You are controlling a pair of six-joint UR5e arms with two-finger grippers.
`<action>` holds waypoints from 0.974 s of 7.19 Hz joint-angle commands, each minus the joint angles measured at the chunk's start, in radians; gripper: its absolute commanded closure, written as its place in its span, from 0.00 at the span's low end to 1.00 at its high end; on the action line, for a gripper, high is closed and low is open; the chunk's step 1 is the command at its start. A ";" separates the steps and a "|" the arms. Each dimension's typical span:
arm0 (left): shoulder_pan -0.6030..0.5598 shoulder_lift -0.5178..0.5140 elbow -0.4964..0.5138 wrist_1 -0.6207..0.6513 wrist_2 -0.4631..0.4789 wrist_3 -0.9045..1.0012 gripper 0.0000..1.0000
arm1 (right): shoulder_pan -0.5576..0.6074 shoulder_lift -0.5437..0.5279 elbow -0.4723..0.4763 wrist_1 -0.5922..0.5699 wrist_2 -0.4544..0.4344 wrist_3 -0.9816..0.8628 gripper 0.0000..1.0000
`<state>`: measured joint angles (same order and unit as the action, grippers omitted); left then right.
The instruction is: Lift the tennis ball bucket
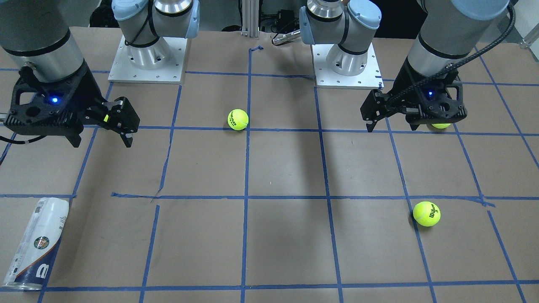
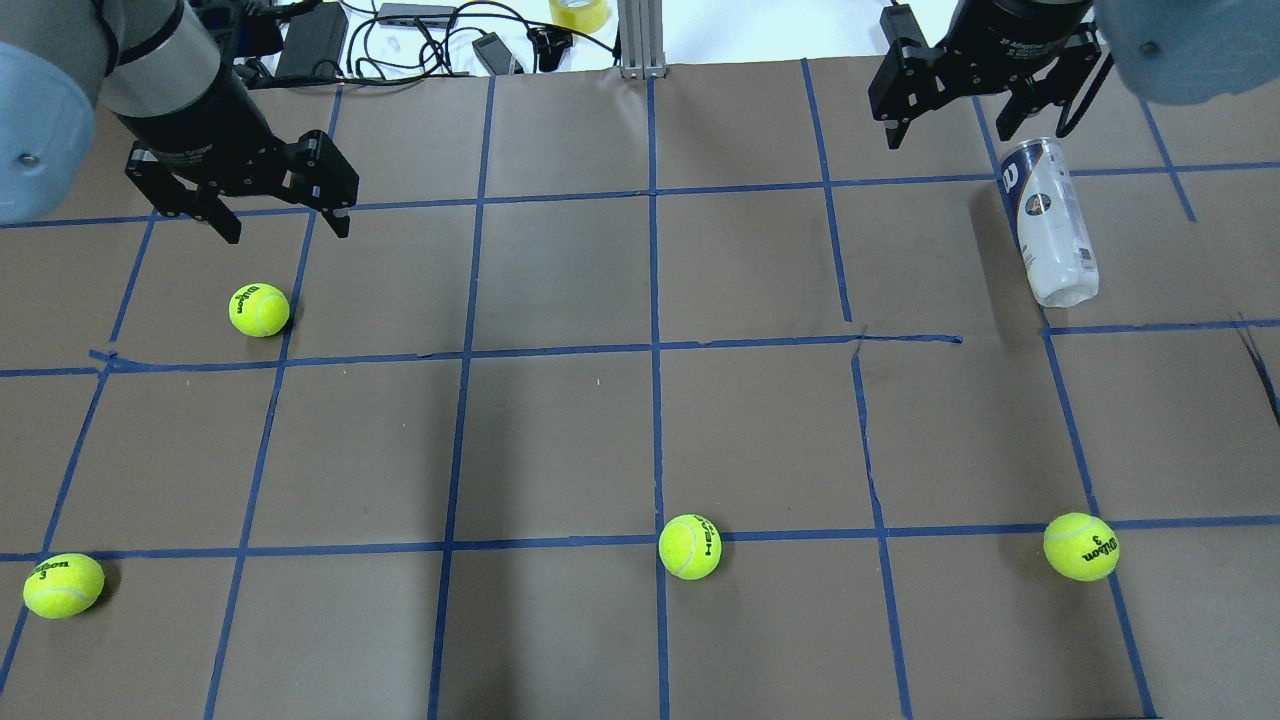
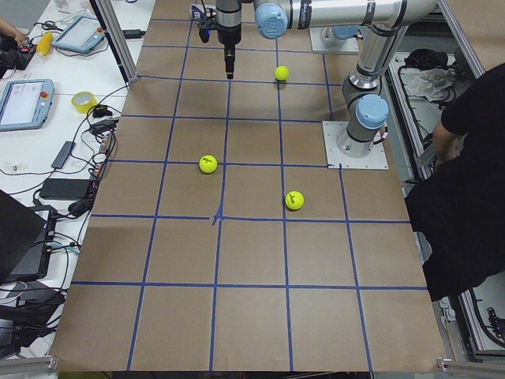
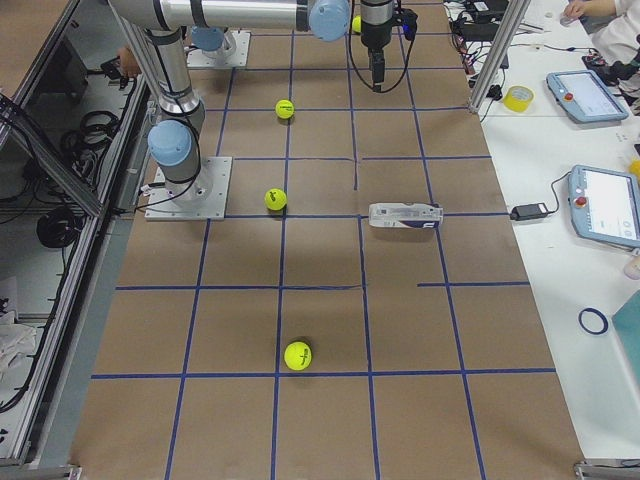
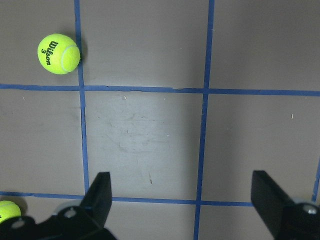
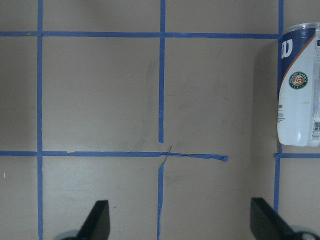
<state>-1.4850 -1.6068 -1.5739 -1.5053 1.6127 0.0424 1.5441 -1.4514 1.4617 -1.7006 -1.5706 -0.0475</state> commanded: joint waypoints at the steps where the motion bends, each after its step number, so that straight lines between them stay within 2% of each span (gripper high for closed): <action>1: 0.000 -0.001 0.000 0.001 -0.001 -0.002 0.00 | -0.002 0.000 0.002 0.004 0.004 0.000 0.00; 3: 0.000 -0.001 0.000 0.000 -0.001 -0.004 0.00 | -0.030 0.019 -0.015 -0.005 0.004 -0.002 0.00; 4: 0.000 -0.001 0.000 -0.001 -0.001 -0.004 0.00 | -0.092 0.078 -0.070 -0.005 0.009 -0.002 0.00; 7: 0.000 0.001 0.000 -0.001 0.001 0.001 0.00 | -0.229 0.429 -0.347 -0.034 -0.011 -0.040 0.00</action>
<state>-1.4849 -1.6069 -1.5745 -1.5060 1.6125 0.0408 1.3594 -1.1686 1.2346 -1.7157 -1.5716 -0.0635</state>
